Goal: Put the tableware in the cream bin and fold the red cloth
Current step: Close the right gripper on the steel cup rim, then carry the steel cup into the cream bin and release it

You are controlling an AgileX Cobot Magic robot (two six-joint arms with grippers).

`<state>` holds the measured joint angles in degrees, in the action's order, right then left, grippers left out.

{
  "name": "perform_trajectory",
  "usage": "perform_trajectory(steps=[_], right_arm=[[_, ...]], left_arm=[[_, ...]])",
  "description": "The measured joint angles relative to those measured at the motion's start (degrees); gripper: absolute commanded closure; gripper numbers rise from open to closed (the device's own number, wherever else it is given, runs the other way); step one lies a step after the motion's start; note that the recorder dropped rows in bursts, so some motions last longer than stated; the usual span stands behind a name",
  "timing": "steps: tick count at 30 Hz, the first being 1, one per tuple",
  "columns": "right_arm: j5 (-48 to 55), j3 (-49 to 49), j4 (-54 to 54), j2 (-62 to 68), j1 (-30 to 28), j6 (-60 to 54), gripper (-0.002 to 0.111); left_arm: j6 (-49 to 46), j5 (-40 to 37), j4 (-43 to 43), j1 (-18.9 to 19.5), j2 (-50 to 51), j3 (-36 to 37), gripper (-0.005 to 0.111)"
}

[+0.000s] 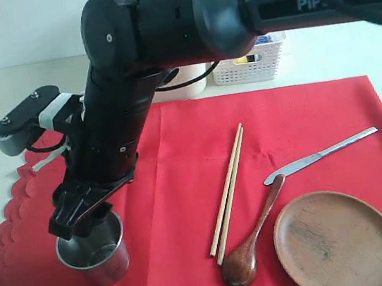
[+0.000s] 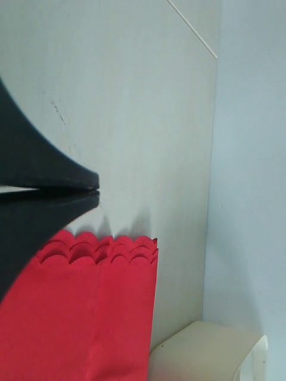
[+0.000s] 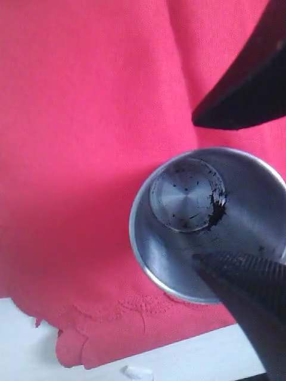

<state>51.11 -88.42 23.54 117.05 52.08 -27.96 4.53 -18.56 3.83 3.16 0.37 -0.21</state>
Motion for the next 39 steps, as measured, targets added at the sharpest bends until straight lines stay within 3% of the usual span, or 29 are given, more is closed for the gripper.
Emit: perform_trajectory(steps=[2, 7, 11, 39], right_arm=[[0.00, 0.00, 0.00, 1.58, 0.00, 0.00, 0.053], [-0.56, 0.00, -0.41, 3.30, 0.00, 0.00, 0.092], [-1.07, 0.00, -0.41, 3.30, 0.00, 0.00, 0.107], [-0.82, 0.00, -0.49, 3.30, 0.00, 1.54, 0.108]], left_arm=[[0.00, 0.00, 0.00, 0.00, 0.00, 0.00, 0.106], [0.00, 0.00, 0.00, 0.00, 0.00, 0.00, 0.106], [0.00, 0.00, 0.00, 0.00, 0.00, 0.00, 0.106], [0.00, 0.00, 0.00, 0.00, 0.00, 0.00, 0.106]])
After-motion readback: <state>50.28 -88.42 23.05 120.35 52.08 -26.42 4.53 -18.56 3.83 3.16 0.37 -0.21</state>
